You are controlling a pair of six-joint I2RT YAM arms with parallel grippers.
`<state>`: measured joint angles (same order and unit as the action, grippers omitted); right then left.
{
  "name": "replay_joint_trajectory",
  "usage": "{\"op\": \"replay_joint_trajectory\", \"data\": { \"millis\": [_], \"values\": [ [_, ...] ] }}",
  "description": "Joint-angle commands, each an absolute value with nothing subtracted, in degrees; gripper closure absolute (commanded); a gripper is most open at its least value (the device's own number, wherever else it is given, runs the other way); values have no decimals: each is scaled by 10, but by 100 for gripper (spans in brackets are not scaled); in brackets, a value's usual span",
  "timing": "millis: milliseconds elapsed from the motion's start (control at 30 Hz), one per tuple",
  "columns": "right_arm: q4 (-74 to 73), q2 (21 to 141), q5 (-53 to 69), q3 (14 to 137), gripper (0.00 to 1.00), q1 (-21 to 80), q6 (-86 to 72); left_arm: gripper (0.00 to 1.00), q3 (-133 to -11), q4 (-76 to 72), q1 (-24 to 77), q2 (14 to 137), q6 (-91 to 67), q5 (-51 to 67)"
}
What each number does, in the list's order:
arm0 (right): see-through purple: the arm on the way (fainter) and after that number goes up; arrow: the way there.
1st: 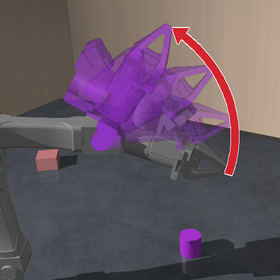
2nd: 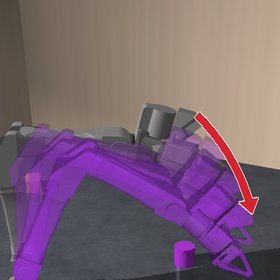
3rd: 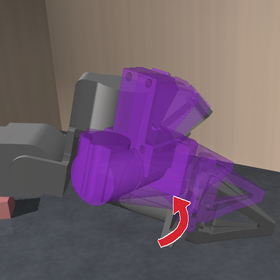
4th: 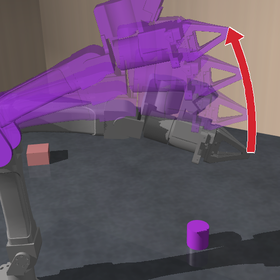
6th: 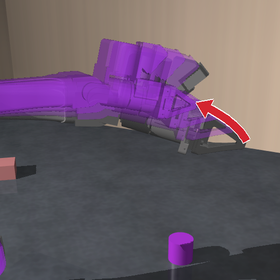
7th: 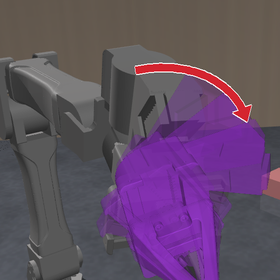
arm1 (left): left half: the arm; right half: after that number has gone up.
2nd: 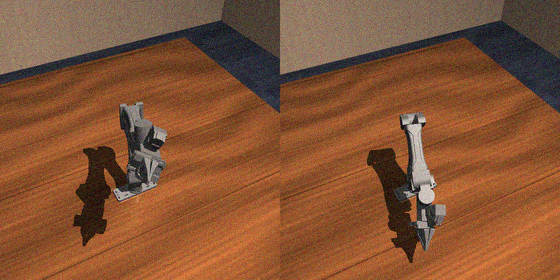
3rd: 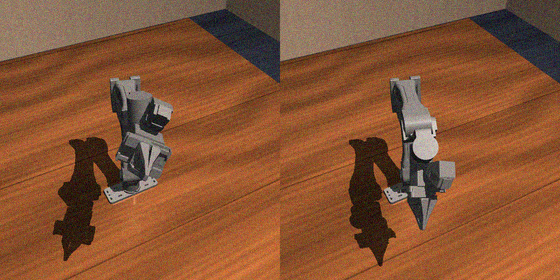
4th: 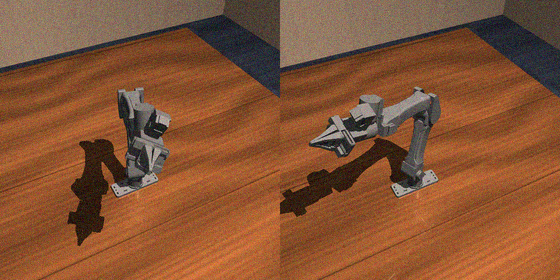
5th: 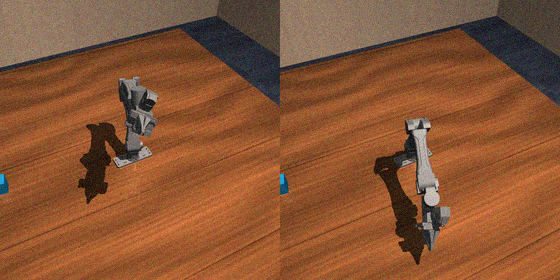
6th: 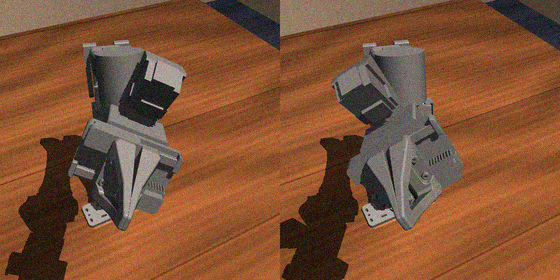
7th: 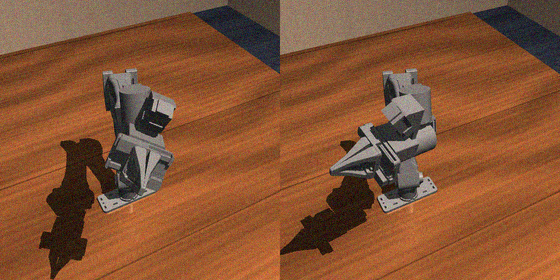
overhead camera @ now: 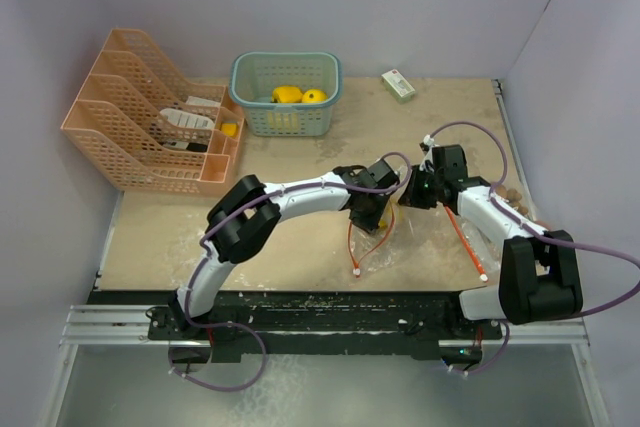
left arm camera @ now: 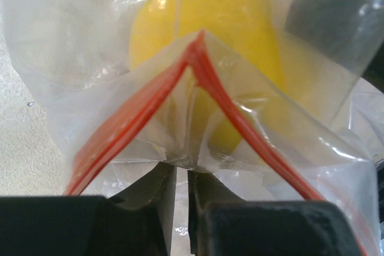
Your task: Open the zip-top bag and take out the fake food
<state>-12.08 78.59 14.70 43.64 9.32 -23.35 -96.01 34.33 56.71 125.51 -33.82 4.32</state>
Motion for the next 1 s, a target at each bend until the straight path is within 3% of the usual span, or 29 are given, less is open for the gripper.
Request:
{"op": "replay_joint_trajectory", "data": {
  "millis": [0,100,900,967],
  "values": [
    [-121,779,166,428,100,97,-232,90,-961,347,567,1237,-343,15],
    [-120,780,167,427,100,97,-231,100,-955,342,568,1224,-344,22],
    [-120,780,169,425,100,97,-231,100,-839,285,519,1074,-358,15],
    [-120,780,169,426,100,97,-230,94,-847,277,524,1084,-337,32]
  ]
}}
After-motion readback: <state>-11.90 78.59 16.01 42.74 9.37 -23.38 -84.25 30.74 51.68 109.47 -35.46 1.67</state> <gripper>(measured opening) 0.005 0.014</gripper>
